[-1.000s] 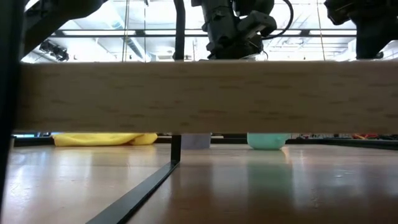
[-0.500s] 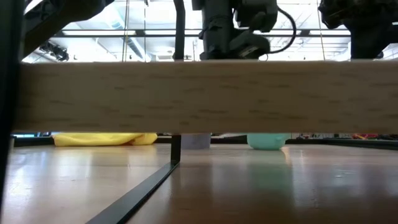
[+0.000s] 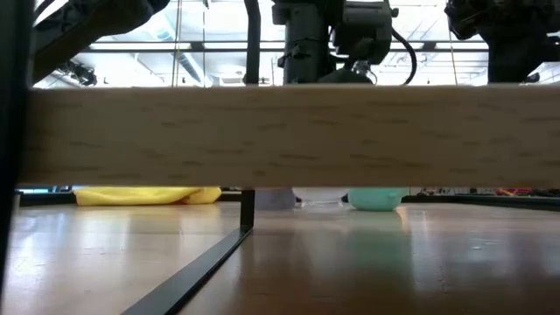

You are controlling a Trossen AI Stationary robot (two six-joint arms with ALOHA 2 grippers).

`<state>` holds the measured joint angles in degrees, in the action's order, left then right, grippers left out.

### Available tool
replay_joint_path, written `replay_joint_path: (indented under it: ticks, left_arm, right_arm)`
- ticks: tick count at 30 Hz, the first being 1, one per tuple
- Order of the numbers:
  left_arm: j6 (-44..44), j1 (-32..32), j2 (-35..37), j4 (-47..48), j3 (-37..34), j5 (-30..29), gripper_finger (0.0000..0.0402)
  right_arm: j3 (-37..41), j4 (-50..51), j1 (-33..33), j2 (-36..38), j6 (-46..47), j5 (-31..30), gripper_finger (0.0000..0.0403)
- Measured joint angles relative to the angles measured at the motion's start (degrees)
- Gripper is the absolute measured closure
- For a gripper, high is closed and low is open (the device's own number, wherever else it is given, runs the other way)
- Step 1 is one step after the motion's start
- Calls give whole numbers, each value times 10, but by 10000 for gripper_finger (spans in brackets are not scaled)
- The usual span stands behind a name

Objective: Stack small to large cups/mugs on shelf
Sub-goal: Put the transparent mug on the shelf

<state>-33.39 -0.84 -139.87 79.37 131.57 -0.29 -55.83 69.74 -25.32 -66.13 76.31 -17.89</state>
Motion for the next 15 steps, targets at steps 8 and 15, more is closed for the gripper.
replay_joint_path:
  ticks: [8,15]
  left_arm:
    - [24,6,1,-9,0,-5,385]
    - [30,7,1,-25,0,7,360]
  right_arm:
    - [0,-3,0,0,-10,0,320]
    - [0,-2,0,0,-13,0,320]
